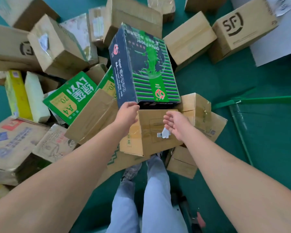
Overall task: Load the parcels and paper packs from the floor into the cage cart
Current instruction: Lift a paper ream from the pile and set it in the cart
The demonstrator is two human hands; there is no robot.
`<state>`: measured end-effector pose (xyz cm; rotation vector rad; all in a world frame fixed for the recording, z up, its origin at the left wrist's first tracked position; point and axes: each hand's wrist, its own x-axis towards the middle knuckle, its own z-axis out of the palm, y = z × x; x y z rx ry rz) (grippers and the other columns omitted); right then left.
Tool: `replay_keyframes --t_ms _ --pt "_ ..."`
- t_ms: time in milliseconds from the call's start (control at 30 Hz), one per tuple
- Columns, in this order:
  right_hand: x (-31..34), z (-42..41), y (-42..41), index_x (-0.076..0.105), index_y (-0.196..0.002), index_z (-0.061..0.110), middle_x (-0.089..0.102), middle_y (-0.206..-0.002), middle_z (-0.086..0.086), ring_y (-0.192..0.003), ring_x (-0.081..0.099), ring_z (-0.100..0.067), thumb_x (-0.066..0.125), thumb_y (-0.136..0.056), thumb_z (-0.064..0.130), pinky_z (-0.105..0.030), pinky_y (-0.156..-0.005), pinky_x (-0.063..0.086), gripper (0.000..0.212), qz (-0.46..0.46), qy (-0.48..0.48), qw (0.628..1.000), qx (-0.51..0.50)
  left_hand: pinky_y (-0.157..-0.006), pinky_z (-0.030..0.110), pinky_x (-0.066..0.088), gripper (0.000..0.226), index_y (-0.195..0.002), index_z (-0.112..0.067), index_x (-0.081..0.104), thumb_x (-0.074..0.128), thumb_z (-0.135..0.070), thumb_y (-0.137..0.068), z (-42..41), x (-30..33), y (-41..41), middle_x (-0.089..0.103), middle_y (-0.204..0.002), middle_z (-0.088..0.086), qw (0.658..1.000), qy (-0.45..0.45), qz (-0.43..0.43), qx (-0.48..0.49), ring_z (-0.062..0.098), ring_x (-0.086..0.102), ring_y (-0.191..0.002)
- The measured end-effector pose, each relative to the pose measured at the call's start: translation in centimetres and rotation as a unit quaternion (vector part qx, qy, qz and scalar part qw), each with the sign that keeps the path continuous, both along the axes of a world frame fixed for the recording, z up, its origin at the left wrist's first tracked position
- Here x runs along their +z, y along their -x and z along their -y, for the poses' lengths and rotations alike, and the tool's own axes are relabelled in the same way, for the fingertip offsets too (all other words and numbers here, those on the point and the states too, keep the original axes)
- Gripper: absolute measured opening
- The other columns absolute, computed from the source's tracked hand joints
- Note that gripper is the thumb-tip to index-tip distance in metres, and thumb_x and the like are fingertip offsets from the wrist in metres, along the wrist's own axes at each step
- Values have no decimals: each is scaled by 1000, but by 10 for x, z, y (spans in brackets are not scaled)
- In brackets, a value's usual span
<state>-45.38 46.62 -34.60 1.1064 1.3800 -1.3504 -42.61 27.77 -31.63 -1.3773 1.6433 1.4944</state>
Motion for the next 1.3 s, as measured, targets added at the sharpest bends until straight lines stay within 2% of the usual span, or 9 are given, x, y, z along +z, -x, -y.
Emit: replay_keyframes --t_ms 133,233,400,767,867,1000,1100,1233,1300 --pt "-47 1 22 61 -120 10 64 -108 -5 -98 62 -18 55 -105 26 -27 -82 57 23 -3 -23 999 40 -108 43 43 54 -152 -31 37 57 -32 -102 1 -39 12 42 -152 -2 990 112 -25 -76 21 48 -130" --pt "-87 -4 38 53 -137 14 58 -109 -1 -103 60 -19 55 -105 28 -34 -98 55 35 -9 -57 997 57 -115 53 39 67 -157 -36 25 60 -38 -100 4 -73 19 31 -160 -1 983 156 -34 -88 25 40 -141" --pt "-145 -20 58 43 -150 18 45 -153 -4 -122 54 -24 54 -106 30 -44 -112 47 47 -37 -98 993 62 -117 52 35 72 -157 -37 23 62 -42 -97 6 -114 25 31 -156 1 982 165 -44 -84 26 40 -140" --pt "-205 -25 78 35 -155 22 35 -163 -3 -150 33 -30 54 -105 37 -45 -123 27 56 -12 -66 996 64 -118 54 33 83 -157 -41 22 62 -64 -87 17 -140 14 27 -159 -8 977 183 -54 -98 21 35 -145" --pt "-207 -26 79 36 -156 23 43 -154 2 -140 42 -23 56 -103 40 -40 -112 34 60 -1 -60 996 69 -120 52 32 83 -159 -38 21 63 -61 -91 21 -137 15 23 -162 -8 978 176 -53 -104 21 32 -148" --pt "-207 -22 80 53 -141 25 53 -146 4 -133 50 -22 61 -98 42 -41 -109 34 47 -22 -63 996 59 -124 45 25 79 -164 -27 18 52 -58 -99 27 -134 21 20 -165 -7 972 184 -59 -131 21 27 -151" --pt "-202 -18 81 54 -135 24 60 -134 3 -123 57 -22 67 -91 46 -45 -112 40 50 -64 -104 992 40 -127 46 17 82 -165 -22 16 46 -62 -101 37 -128 26 17 -170 -4 961 207 -60 -172 20 16 -156" --pt "-172 -11 83 42 -127 21 63 -121 -5 -92 68 -19 65 -98 41 -34 -82 59 42 -118 -80 990 6 -119 53 35 95 -157 -31 35 46 -84 -79 58 -110 32 41 -160 -5 973 195 -60 -112 22 41 -146" --pt "-148 -2 83 38 -125 21 63 -117 -5 -81 73 -19 64 -100 37 -30 -72 61 39 -135 -58 989 -22 -111 54 46 90 -149 -35 45 50 -85 -74 67 -97 38 55 -147 -5 979 181 -67 -64 22 55 -133"
